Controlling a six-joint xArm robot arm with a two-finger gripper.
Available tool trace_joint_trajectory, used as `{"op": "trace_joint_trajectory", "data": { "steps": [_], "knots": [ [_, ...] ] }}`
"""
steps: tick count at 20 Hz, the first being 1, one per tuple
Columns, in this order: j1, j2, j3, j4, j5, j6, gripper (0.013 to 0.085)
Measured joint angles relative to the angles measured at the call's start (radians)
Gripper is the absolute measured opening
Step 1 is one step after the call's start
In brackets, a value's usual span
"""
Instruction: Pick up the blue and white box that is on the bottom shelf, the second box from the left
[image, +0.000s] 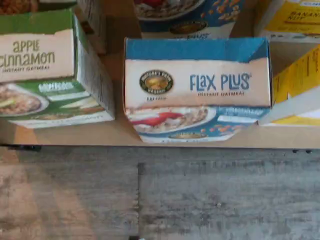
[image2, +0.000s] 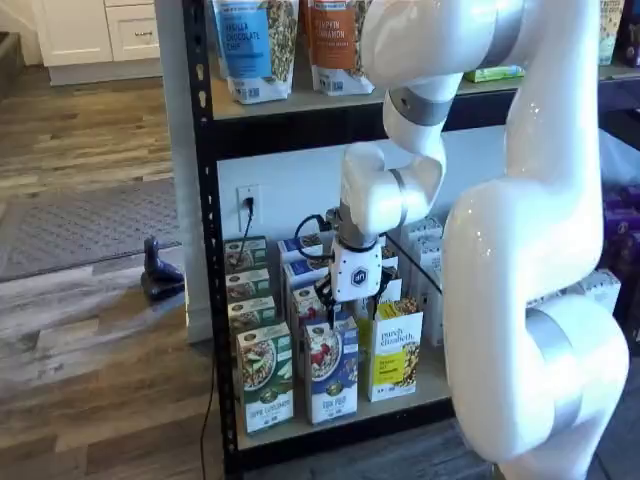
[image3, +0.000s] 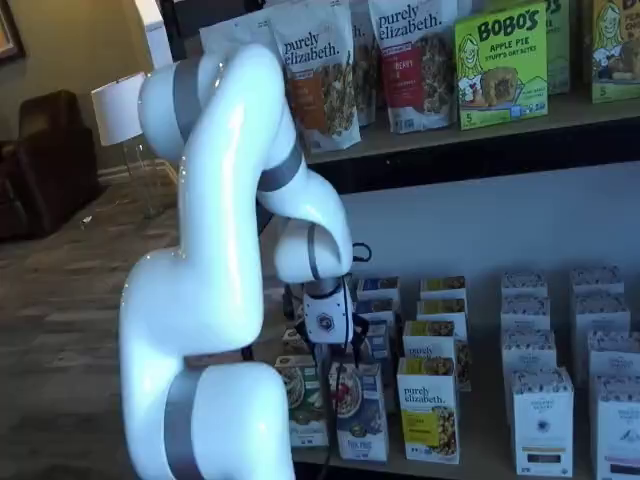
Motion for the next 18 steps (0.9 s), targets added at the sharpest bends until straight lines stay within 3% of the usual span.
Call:
{"op": "trace_joint_trajectory", "data": {
  "steps": [3, 8, 18],
  "knots": [
    [-0.008, 0.064, -0.068, 0.013, 0.011, -0.020, 0.0850],
    [-0.012, 0.157, -0.171, -0.019, 0.035, 0.006, 0.0850],
    [0.001, 0.227, -0.269, -0.061, 0.046, 0.057, 0.0850]
  ]
}}
